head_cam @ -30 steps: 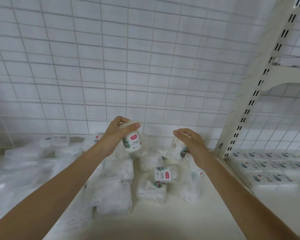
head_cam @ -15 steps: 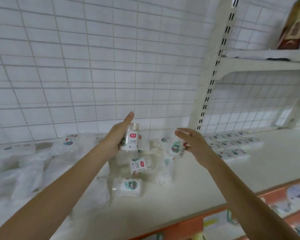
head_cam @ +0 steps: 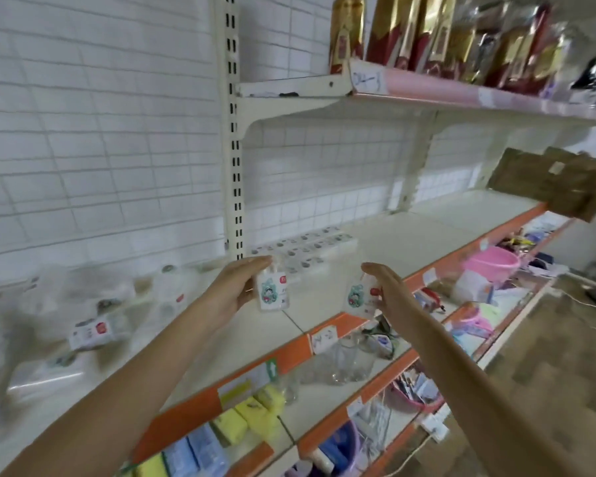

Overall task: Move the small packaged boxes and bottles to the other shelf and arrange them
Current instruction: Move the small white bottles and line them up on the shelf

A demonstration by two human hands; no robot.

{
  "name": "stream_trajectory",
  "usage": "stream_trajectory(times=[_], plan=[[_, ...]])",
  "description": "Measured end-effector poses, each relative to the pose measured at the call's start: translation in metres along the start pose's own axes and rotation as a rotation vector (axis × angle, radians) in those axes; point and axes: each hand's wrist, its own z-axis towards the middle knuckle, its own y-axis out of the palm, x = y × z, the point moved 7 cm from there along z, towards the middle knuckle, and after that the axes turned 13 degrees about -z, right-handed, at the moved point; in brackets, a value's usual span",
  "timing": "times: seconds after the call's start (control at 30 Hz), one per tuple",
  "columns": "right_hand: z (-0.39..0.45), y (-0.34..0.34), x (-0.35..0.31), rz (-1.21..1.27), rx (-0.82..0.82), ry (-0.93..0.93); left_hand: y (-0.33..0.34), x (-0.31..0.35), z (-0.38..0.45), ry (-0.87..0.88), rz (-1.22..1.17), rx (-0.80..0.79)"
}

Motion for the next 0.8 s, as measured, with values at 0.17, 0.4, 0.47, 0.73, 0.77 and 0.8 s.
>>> stream_trajectory(times=[0.17,0.4,0.47,0.73,0.77,0.8], plan=[[-0.026,-0.108,0.034,-0.036,0.101,-0.019,0.105,-0.062,0.008,-0.066,-0.043,-0.08],[-0.049,-0.216,0.084,-0.079,0.177,0.034,0.211,-0.137,0.026,-0.208,-0.105,-0.137],[-0.047,-0.239,0.093,-0.072,0.204,0.043,0.235,-0.151,0.036,-0.247,-0.116,-0.124],[0.014,-0.306,0.118,-0.108,0.247,0.062,0.324,-0.185,0.092,-0.322,-0.141,-0.202],[0.027,-0.314,0.118,-0.123,0.243,0.055,0.334,-0.187,0.103,-0.308,-0.113,-0.225],[0.041,-0.321,0.117,-0.14,0.237,0.047,0.342,-0.191,0.116,-0.293,-0.08,-0.244]])
